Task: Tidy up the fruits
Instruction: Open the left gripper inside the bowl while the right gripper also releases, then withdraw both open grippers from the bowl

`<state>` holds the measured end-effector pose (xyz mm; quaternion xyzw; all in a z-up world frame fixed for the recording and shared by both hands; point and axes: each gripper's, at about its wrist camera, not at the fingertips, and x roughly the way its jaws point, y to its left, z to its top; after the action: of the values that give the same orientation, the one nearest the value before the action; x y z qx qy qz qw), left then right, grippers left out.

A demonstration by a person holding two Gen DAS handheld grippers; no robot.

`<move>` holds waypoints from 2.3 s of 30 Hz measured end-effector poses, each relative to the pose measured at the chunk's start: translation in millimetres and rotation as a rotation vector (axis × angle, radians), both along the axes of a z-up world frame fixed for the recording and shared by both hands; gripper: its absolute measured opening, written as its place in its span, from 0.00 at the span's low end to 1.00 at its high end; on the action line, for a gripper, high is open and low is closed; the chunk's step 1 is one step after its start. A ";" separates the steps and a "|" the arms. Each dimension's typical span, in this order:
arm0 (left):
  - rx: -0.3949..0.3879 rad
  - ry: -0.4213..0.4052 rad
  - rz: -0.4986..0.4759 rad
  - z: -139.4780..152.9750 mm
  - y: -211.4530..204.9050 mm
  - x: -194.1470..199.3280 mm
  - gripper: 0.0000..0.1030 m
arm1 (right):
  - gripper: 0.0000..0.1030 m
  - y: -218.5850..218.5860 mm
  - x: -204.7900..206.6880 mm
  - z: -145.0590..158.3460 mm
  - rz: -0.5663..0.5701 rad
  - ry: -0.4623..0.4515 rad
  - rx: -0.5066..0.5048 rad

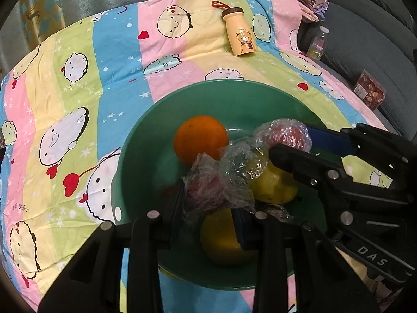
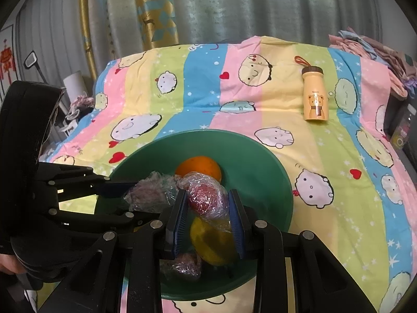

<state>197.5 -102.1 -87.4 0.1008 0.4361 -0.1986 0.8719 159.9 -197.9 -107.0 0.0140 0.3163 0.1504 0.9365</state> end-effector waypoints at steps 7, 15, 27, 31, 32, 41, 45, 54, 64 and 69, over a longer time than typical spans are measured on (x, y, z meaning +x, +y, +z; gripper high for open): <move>0.013 -0.011 0.008 2.1 -0.1 -1.6 0.37 | 0.33 -1.0 -2.6 2.6 -0.016 -0.014 -0.011; -0.010 -0.026 0.047 8.7 9.5 -1.4 0.62 | 0.33 -6.8 -4.1 7.1 -0.034 -0.030 0.008; -0.139 -0.127 0.195 46.0 62.2 -34.7 0.78 | 0.42 -27.7 -15.1 23.0 0.001 -0.080 0.194; -0.159 -0.111 0.274 40.2 89.4 -53.3 0.78 | 0.42 -25.0 -22.0 29.3 0.041 -0.096 0.227; -0.160 -0.100 0.291 37.3 95.5 -58.5 0.78 | 0.42 -23.3 -24.6 31.4 0.054 -0.102 0.232; -0.187 -0.041 0.370 23.6 135.6 -113.2 0.79 | 0.42 10.5 -55.8 38.2 0.298 -0.098 0.290; -0.199 -0.009 0.378 15.9 148.1 -133.3 0.80 | 0.42 27.3 -81.0 21.9 0.389 -0.035 0.332; -0.279 0.031 0.374 2.6 157.8 -165.5 0.80 | 0.42 57.0 -92.3 -35.2 0.304 0.193 0.215; -0.331 0.048 0.374 -6.5 178.4 -179.3 0.81 | 0.42 85.5 -73.9 -48.9 0.248 0.183 0.102; -0.361 0.044 0.361 -7.6 187.4 -177.3 0.81 | 0.42 106.9 -50.3 -58.3 0.193 0.206 0.021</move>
<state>20.1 85.3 -95.0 -0.1401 0.4233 -0.1164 0.8875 109.5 -91.0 -165.3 0.0087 0.4090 0.2408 0.8801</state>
